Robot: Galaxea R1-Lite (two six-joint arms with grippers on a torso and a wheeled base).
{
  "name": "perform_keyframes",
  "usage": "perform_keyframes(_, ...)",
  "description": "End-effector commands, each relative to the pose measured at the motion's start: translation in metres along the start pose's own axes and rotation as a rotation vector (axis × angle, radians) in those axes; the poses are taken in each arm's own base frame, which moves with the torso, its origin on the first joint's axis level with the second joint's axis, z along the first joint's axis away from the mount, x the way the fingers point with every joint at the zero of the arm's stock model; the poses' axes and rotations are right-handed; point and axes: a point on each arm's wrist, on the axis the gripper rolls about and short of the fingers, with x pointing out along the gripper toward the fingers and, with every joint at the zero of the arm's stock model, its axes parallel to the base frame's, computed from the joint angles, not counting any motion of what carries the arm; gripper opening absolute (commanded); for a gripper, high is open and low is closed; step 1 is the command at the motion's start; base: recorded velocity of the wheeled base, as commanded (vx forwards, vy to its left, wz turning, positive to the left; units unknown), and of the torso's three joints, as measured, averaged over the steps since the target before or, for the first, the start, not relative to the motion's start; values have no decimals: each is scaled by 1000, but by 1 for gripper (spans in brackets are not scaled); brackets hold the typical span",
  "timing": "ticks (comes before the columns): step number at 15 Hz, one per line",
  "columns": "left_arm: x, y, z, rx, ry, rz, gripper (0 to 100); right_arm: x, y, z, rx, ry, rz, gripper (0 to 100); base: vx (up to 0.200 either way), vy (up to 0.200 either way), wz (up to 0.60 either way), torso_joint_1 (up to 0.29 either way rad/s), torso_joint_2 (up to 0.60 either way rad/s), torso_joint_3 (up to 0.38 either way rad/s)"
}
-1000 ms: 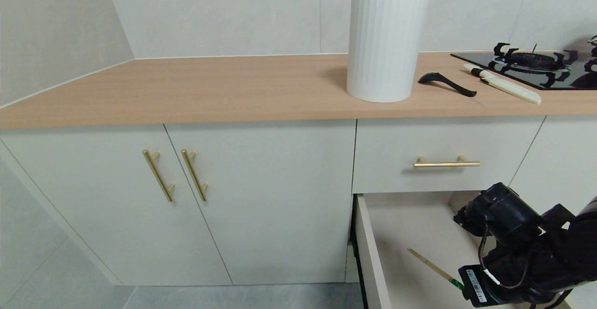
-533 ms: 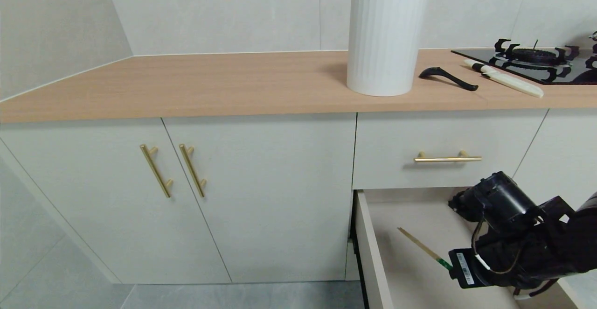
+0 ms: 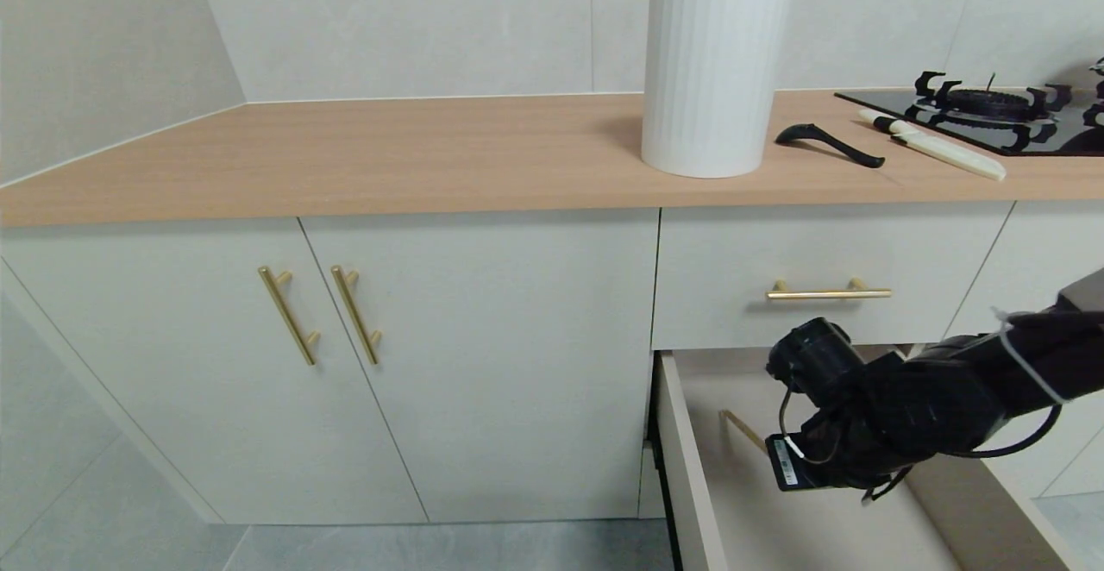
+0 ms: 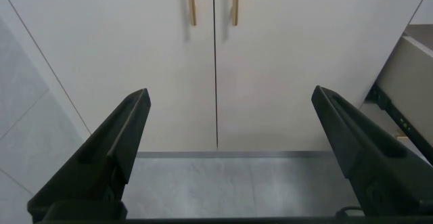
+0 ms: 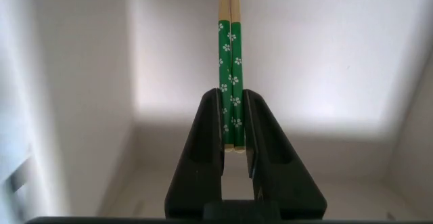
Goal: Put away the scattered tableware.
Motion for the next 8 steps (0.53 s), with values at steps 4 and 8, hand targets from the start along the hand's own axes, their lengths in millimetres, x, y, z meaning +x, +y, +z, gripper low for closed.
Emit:
perform_keyframes(4, 0, 0, 0, 0, 1, 1, 100, 61, 8, -9, -8, 33, -38, 0, 0, 0, 0, 0, 0, 0)
perform_keyframes(8, 0, 0, 0, 0, 1, 1, 100, 77, 9, -13, -10, 38, -45, 0, 0, 0, 0, 0, 0, 0)
